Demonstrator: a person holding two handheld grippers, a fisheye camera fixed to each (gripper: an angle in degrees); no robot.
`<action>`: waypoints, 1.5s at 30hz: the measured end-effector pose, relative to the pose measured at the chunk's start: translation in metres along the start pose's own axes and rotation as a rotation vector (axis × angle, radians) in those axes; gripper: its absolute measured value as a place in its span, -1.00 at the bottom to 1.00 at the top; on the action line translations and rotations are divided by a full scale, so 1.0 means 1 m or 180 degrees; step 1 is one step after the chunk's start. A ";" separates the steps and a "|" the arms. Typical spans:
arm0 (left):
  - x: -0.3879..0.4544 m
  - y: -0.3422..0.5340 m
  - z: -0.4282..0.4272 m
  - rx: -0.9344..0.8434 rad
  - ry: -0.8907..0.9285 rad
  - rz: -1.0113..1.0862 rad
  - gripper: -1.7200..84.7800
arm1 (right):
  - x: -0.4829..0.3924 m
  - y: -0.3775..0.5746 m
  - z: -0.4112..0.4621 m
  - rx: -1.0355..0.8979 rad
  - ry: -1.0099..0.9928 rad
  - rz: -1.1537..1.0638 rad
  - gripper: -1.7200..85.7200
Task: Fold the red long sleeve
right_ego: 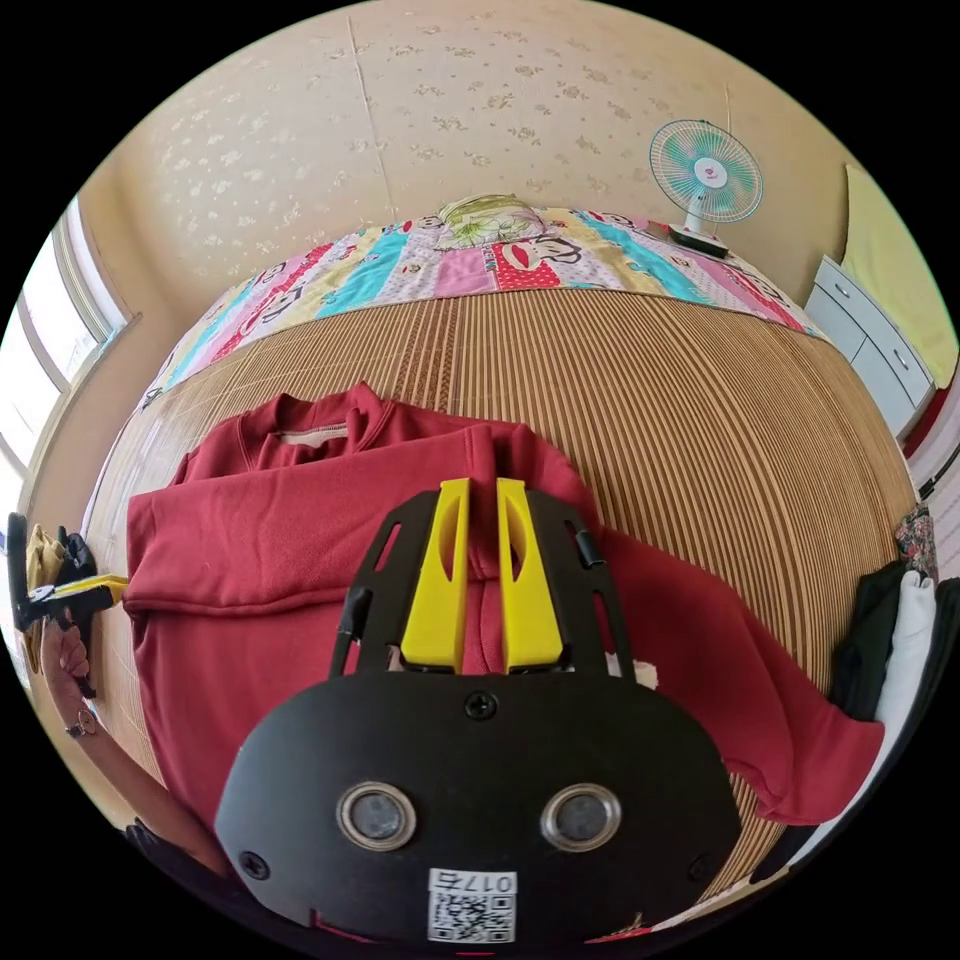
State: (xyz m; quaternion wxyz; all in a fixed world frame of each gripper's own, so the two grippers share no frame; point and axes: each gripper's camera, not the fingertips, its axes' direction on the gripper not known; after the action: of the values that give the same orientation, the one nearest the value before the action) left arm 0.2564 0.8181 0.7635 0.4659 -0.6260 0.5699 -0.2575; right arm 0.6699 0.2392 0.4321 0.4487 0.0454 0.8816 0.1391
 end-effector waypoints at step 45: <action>-0.194 0.056 -0.028 0.1911 0.1218 -0.1076 -0.74 | -0.256 0.102 -0.013 -0.0496 -0.1686 -0.2496 -0.95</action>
State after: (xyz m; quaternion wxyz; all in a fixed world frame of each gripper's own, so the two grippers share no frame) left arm 0.1632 1.0000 0.7669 0.4646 -0.4877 0.4347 -0.5978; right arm 0.8072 0.2819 0.6680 0.6786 -0.2904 0.6746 0.0087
